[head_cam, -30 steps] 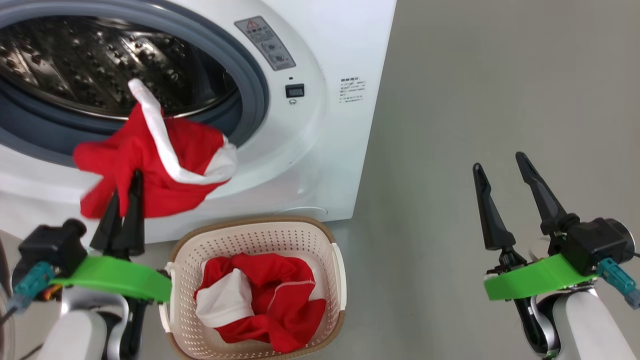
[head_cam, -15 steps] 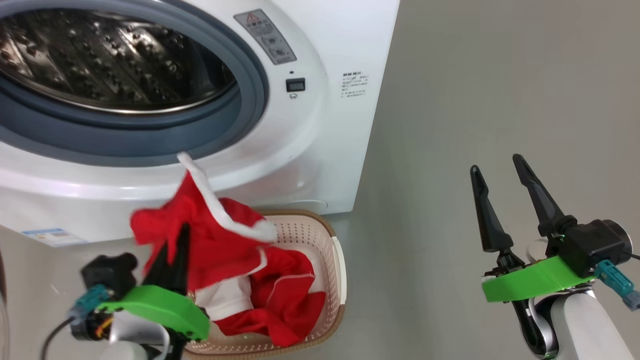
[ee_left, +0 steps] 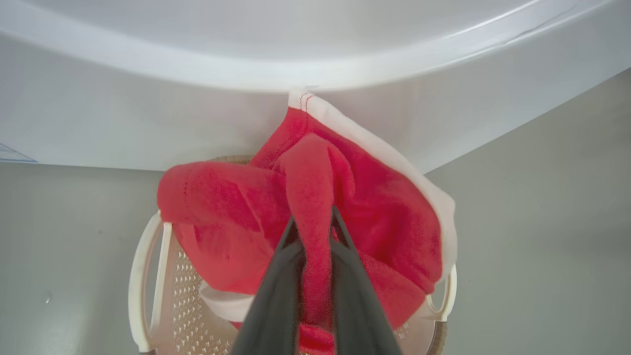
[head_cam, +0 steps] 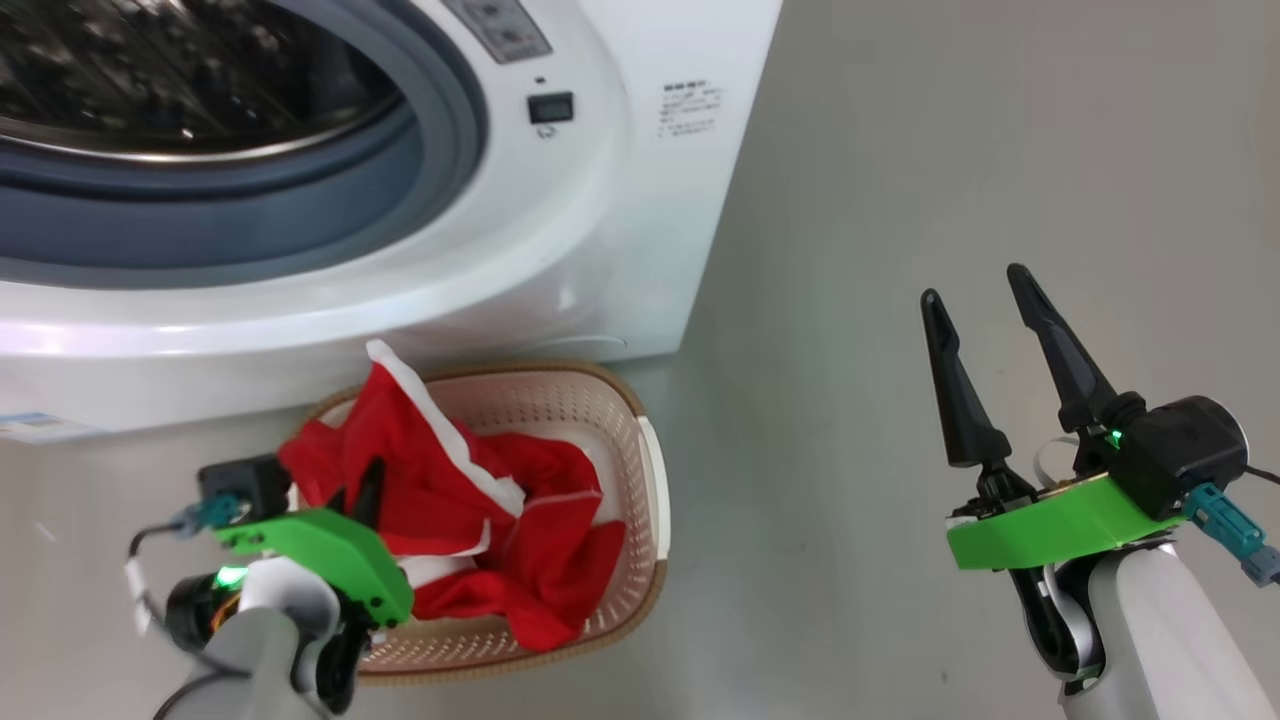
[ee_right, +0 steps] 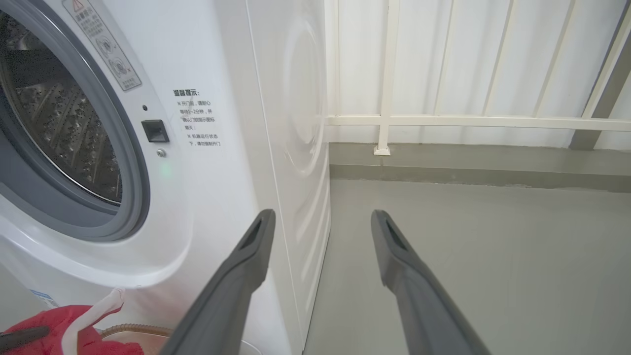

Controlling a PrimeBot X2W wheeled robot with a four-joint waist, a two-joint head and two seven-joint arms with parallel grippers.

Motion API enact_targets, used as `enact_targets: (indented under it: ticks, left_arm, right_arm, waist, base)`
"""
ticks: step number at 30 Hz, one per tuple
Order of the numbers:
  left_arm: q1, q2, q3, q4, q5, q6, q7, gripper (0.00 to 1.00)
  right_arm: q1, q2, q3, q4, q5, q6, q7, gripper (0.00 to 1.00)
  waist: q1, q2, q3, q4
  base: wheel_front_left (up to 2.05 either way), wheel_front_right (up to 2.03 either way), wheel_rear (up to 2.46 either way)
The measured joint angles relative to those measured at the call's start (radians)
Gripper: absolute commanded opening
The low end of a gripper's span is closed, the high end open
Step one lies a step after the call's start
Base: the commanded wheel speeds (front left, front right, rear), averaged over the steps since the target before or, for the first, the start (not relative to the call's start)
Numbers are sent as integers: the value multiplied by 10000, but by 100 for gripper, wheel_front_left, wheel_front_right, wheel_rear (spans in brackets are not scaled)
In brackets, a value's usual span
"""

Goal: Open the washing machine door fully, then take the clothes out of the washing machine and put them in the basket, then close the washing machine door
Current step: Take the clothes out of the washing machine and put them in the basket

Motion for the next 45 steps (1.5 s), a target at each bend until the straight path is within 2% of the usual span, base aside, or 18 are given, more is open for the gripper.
enact_targets:
  ticks: [6, 13, 25, 26, 27, 28, 29, 30, 31, 37, 45]
  left_arm:
    - [-1090, -215, -307, 1801, -56, -293, 639, 0]
    - [-2034, -280, -533, 3348, -54, -311, 1172, 0]
    - [-2994, -502, -631, 4268, -161, -470, 1049, 0]
    - [-3010, -504, -654, 4291, -159, -468, 1030, 9]
    - [-3030, -512, -667, 4314, -159, -468, 978, 29]
    - [-3057, -523, -675, 4330, -159, -466, 911, 62]
    - [-3090, -543, -683, 4349, -159, -462, 851, 85]
    - [-3124, -560, -696, 4364, -159, -460, 796, 89]
    - [-3150, -575, -706, 4374, -159, -453, 658, 100]
    - [-3160, -648, -807, 4435, -159, -355, 40, 100]
    - [-3151, -752, -928, 4142, -111, -268, -1402, 100]
  right_arm:
    - [-196, -2, 23, 54, 65, 0, 2, 100]
    - [-467, -4, 119, 38, 161, 0, 2, 100]
    - [-1019, -6, 201, 29, 263, 0, 0, 100]
    - [-1049, -6, 196, 31, 263, 0, 0, 100]
    - [-1051, -6, 188, 42, 263, 0, 0, 100]
    - [-1051, -6, 180, 61, 263, 0, 0, 100]
    - [-1051, -6, 169, 77, 263, 0, 0, 100]
    - [-1051, -6, 161, 100, 263, 0, 0, 100]
    - [-1051, -6, 155, 127, 263, 0, 0, 100]
    - [-1063, -6, 40, 226, 257, 0, 2, 100]
    - [-1062, -6, -238, 506, 117, 0, 0, 100]
  waist:
    - [0, 0, 607, -236]
    - [0, 0, 1261, -450]
    - [0, 0, 2362, -723]
    - [1, 0, 2411, -741]
    - [0, 0, 2454, -755]
    - [0, 0, 2490, -763]
    - [0, 0, 2518, -766]
    - [0, 0, 2532, -761]
    - [0, 0, 2535, -750]
    - [0, 0, 2420, -640]
    - [0, 0, 1897, -366]
  base:
    - [0, 0, 0]
    - [0, 0, 0]
    - [0, 0, 0]
    - [0, 0, 0]
    - [0, 0, 0]
    - [0, 0, 0]
    - [0, 0, 0]
    - [0, 0, 0]
    - [0, 0, 0]
    - [0, 0, 0]
    - [0, 0, 0]
